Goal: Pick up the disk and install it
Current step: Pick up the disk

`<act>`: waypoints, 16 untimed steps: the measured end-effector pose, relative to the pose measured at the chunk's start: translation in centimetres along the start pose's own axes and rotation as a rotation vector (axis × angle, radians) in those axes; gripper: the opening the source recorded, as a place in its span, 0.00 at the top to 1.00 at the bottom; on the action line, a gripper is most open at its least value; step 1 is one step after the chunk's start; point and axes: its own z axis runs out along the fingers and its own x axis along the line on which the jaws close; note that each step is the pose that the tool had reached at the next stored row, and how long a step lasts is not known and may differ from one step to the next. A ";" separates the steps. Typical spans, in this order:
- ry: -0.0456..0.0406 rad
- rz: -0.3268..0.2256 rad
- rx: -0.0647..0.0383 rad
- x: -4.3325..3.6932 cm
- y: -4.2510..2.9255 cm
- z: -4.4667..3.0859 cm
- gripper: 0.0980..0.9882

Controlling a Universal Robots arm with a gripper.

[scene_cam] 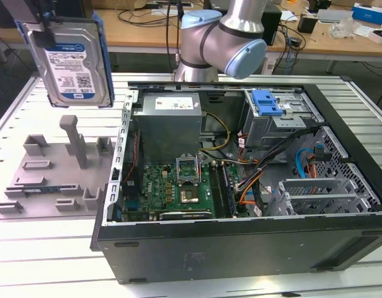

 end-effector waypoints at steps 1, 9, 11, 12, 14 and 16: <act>-0.0001 0.000 -0.001 0.14 -0.73 -0.20 0.70; -0.0004 0.000 -0.009 1.42 -4.71 -0.82 0.70; -0.0006 0.000 -0.012 2.08 -5.89 -0.87 0.70; -0.0006 0.000 -0.013 2.28 -6.23 -0.89 0.70; -0.0006 0.000 -0.016 2.83 -7.19 -0.93 0.70; -0.0006 0.000 -0.018 3.22 -7.92 -0.96 0.70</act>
